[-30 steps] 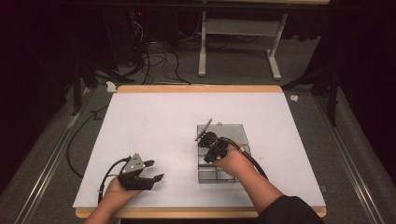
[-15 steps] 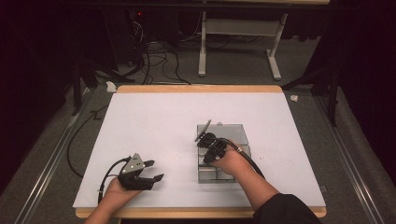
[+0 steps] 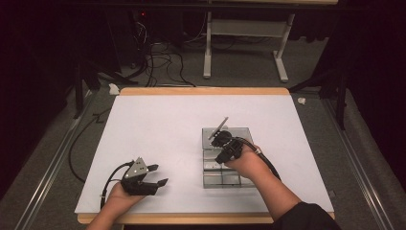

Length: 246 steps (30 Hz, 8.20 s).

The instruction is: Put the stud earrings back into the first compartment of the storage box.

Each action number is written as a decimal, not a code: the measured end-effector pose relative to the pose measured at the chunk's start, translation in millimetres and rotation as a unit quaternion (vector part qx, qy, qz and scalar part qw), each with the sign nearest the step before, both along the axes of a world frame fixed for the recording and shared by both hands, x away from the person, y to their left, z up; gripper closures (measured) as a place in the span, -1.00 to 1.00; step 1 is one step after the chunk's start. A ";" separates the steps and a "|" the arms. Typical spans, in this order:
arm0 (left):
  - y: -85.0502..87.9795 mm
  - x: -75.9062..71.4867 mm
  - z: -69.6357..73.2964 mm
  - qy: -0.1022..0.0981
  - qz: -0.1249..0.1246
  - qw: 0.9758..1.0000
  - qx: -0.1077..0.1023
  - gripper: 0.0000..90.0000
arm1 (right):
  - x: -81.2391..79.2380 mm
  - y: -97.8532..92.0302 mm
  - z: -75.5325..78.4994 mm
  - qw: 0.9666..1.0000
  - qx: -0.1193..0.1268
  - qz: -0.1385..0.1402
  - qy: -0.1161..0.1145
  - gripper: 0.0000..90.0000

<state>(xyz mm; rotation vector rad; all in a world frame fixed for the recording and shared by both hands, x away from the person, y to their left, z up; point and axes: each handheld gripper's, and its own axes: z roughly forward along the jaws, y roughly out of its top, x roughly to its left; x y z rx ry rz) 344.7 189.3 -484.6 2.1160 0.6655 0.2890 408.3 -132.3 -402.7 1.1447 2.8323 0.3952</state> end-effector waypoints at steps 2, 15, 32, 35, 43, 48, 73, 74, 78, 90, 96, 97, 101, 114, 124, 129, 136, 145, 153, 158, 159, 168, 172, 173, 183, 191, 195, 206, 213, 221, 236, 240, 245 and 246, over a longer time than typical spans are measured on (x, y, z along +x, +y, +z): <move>0.0 0.1 -0.1 0.000 0.000 1.000 0.000 -0.27 | -2.2 -6.5 2.6 1.000 -0.001 -0.012 0.001 0.76; -0.6 0.2 -0.2 0.001 0.001 1.000 0.001 -0.27 | -16.7 -58.0 14.4 0.998 -0.005 -0.058 -0.014 0.73; -0.8 0.5 -0.3 0.002 0.001 1.000 0.002 -0.27 | -29.8 -113.1 19.0 0.994 -0.008 -0.108 -0.021 0.72; -0.7 0.4 -0.2 0.002 0.001 1.000 0.003 -0.27 | -30.8 -122.5 18.0 0.993 -0.010 -0.115 -0.023 0.72; -0.7 0.5 -0.2 0.002 0.002 1.000 0.002 -0.27 | -30.1 -142.7 11.5 0.990 -0.017 -0.140 -0.020 0.71; -0.7 0.5 -0.3 0.002 0.002 1.000 0.002 -0.27 | -27.4 -148.3 6.6 0.989 -0.018 -0.147 -0.018 0.65; -0.4 0.7 -0.2 0.003 0.000 1.000 0.001 -0.27 | -1.1 -149.5 -33.4 0.987 -0.029 -0.157 0.002 0.77; -0.4 0.7 -0.2 0.004 0.000 1.000 0.000 -0.27 | -0.9 -149.5 -33.9 0.987 -0.029 -0.161 0.002 0.77; -0.4 0.7 -0.2 0.004 0.000 1.000 0.000 -0.27 | 0.1 -150.3 -37.5 0.986 -0.028 -0.166 0.005 0.77; -0.5 0.7 -0.3 0.004 0.001 1.000 0.000 -0.27 | -1.5 -151.8 -36.6 0.986 -0.017 -0.163 0.010 0.92; -0.7 0.7 -0.3 0.004 0.001 1.000 0.001 -0.27 | -5.4 -149.6 -25.5 0.988 -0.017 -0.156 0.006 0.92; -0.7 0.7 -0.3 0.004 0.001 1.000 0.001 -0.27 | -6.3 -149.1 -23.6 0.988 -0.015 -0.155 0.005 0.92; -0.7 0.7 -0.3 0.003 0.000 1.000 0.002 -0.27 | -10.4 -146.2 -15.4 0.989 -0.013 -0.150 0.007 0.92; -0.8 0.7 -0.2 0.003 0.001 1.000 0.004 -0.27 | -21.4 -138.0 13.4 0.990 -0.018 -0.137 -0.005 0.92; -0.9 0.7 -0.2 0.003 0.001 1.000 0.004 -0.27 | -22.9 -122.9 16.6 0.993 -0.017 -0.117 -0.007 0.92; -0.9 0.7 -0.3 0.003 0.001 1.000 0.003 -0.27 | -22.1 -111.7 14.4 0.995 -0.019 -0.101 -0.006 0.92; -0.8 0.8 -0.3 0.003 0.000 1.000 0.003 -0.27 | -21.7 -94.5 13.5 0.996 -0.015 -0.085 -0.004 0.92; -0.8 0.8 -0.3 0.003 0.000 1.000 0.002 -0.27 | -19.4 -69.3 8.9 0.998 -0.012 -0.056 -0.002 0.92; -0.9 0.9 -0.3 0.004 0.000 1.000 0.002 -0.27 | -19.0 -45.4 4.3 0.999 -0.009 -0.032 0.002 0.92; -0.9 1.0 -0.3 0.004 -0.001 1.000 0.002 -0.27 | -17.4 -32.2 2.9 1.000 -0.010 -0.017 0.004 0.92; -0.9 1.0 -0.3 0.004 -0.001 1.000 0.003 -0.27 | -16.7 -30.0 1.9 1.000 -0.009 -0.010 0.000 0.92; -0.8 0.9 -0.3 0.004 -0.002 1.000 0.002 -0.27 | -12.1 -4.8 -3.3 1.000 -0.001 0.009 0.002 0.92; -0.7 0.9 -0.3 0.004 -0.002 1.000 0.002 -0.27 | -9.0 4.3 -6.4 1.000 0.000 0.021 0.003 0.92; -0.7 0.9 -0.3 0.004 -0.002 1.000 0.002 -0.27 | -8.4 6.7 -7.2 1.000 0.000 0.020 0.004 0.92; -0.3 0.8 -0.2 0.004 -0.003 1.000 0.000 -0.27 | 0.8 23.2 -19.5 0.999 0.002 0.034 0.006 0.92; -0.1 0.8 -0.1 0.004 -0.003 1.000 0.000 -0.27 | 9.1 25.5 -32.9 1.000 -0.002 0.025 0.017 0.92; -0.1 0.8 -0.1 0.004 -0.003 1.000 0.000 -0.27 | 9.5 24.9 -34.3 0.999 -0.003 0.028 0.018 0.90; -0.1 0.9 -0.1 0.005 -0.003 1.000 0.000 -0.27 | 4.2 15.8 -17.2 1.000 0.009 0.015 0.003 0.82; -0.1 0.8 -0.1 0.005 -0.003 1.000 0.000 -0.27 | -1.9 -7.5 -2.8 1.000 0.011 -0.009 -0.011 0.78; -0.3 0.9 -0.2 0.005 -0.001 1.000 0.000 -0.27 | -9.5 -48.4 6.3 0.998 0.009 -0.050 -0.022 0.72; -0.4 0.9 -0.2 0.004 0.000 1.000 0.001 -0.27 | -24.7 -118.3 7.2 0.993 0.012 -0.114 -0.034 0.64; -0.4 0.8 -0.2 0.004 0.000 1.000 0.001 -0.27 | -28.9 -132.8 3.8 0.991 0.015 -0.128 -0.032 0.61; -0.7 0.6 -0.3 0.003 0.002 1.000 0.001 -0.27 | -33.4 -146.0 -4.1 0.989 0.018 -0.144 -0.034 0.55; -0.5 0.5 -0.2 0.002 0.001 1.000 0.002 -0.27 | -34.1 -147.2 -5.1 0.989 0.020 -0.145 -0.034 0.53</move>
